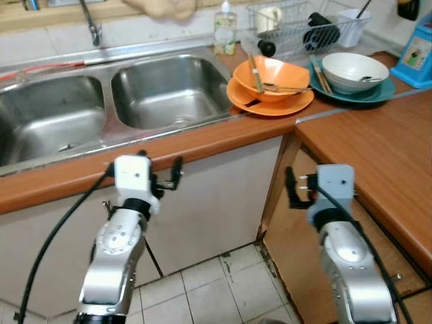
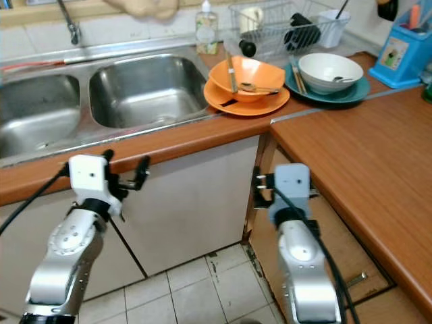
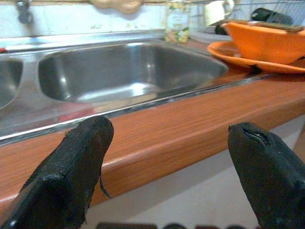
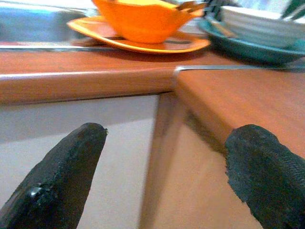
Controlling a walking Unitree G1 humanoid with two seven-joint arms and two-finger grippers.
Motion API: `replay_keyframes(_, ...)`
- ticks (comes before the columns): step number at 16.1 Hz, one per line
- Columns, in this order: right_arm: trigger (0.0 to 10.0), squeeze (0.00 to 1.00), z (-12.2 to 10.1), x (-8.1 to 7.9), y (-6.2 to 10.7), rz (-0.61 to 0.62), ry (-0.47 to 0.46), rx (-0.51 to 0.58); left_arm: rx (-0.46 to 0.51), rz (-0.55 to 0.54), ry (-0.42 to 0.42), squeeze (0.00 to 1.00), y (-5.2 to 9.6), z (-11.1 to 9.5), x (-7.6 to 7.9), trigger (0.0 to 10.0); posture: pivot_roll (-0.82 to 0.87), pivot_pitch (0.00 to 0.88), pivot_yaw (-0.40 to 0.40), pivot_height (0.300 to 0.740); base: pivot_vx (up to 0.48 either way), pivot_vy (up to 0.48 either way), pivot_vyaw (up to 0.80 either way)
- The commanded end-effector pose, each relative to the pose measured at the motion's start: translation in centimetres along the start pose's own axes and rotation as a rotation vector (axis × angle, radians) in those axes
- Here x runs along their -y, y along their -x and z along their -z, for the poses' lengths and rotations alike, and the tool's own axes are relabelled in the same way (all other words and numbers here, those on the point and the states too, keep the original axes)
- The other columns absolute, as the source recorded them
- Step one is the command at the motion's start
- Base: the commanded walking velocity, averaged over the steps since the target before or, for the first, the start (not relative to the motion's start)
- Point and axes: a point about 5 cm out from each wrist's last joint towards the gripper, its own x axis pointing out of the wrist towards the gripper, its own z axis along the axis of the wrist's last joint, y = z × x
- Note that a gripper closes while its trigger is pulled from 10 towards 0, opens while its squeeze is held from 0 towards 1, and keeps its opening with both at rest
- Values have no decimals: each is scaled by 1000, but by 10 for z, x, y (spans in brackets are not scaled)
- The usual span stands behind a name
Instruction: Kitchen organization
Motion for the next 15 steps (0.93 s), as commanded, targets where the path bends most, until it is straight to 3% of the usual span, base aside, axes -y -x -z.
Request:
replay_keyframes(1, 10000, 1000, -8, -3, 0, -28, -14, 33, 12, 2, 0, 0, 0, -4, -1, 10000, -141, 0, 37, 740, 0, 0, 0)
replay_keyframes(3, 10000, 1000, -13, -6, 1, -45, -24, 59, 37, 36, 7, 0, 2, -8, 3, 10000, -139, 0, 35, 740, 135, 0, 0)
replay_keyframes(5, 10000, 1000, -17, -4, 2, -35, -29, 89, 53, 33, 82, 0, 1, -12, 5, 10000, -139, 0, 35, 740, 351, 0, 0)
replay_keyframes(10, 10000, 1000, -32, 5, 6, -43, 12, 148, 61, 92, 21, 0, -1, -17, 8, 10000, -143, 0, 39, 740, 423, 0, 0)
replay_keyframes(15, 10000, 1000, -37, 3, 8, -87, 20, 167, 73, 139, -5, 0, -2, -22, 12, 10000, -142, 0, 40, 740, 415, 0, 0)
